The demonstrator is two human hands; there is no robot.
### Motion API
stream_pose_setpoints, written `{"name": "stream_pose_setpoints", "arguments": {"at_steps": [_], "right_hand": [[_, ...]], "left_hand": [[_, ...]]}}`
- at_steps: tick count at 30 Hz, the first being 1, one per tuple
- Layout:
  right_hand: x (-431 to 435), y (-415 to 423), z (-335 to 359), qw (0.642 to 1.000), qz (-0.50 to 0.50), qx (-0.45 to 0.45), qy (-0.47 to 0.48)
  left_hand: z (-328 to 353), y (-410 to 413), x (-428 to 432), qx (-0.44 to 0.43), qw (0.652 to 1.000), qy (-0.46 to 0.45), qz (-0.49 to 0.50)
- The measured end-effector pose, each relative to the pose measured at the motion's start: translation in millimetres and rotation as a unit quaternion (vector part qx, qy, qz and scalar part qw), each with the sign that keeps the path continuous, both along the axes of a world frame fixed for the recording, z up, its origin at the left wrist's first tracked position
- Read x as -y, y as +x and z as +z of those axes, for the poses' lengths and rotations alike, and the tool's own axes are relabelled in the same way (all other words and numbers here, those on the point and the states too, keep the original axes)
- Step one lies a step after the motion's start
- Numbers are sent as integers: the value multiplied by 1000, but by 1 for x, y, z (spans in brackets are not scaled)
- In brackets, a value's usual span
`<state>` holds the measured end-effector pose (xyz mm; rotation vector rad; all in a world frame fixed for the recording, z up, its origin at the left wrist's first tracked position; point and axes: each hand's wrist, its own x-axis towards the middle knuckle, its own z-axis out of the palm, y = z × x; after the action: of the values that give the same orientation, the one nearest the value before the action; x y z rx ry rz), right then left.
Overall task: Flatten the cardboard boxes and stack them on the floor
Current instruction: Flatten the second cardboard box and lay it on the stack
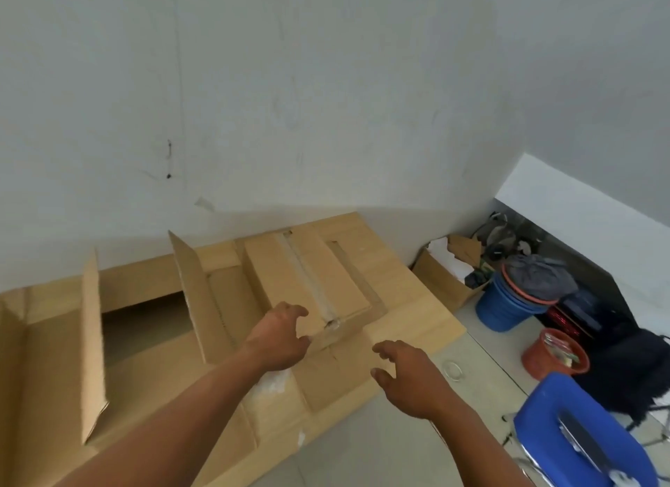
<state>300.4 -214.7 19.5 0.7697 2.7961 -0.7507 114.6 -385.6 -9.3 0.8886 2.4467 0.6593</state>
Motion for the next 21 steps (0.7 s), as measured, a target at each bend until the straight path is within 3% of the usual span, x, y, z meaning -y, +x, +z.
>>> {"name": "stream_pose_setpoints", "arguments": {"at_steps": [4,13,21], "right_hand": [[-40,-44,-6,999,7,-32,-1],[-107,-158,-43,988,155,2,2],[-147,-215,-70,951,305,47,14]], "left_hand": [[-11,-34,-44,-19,996,-79,26],[-43,-81,-120,-22,980,-181,78],[-49,-92,-161,-5,962,-229,151]]}}
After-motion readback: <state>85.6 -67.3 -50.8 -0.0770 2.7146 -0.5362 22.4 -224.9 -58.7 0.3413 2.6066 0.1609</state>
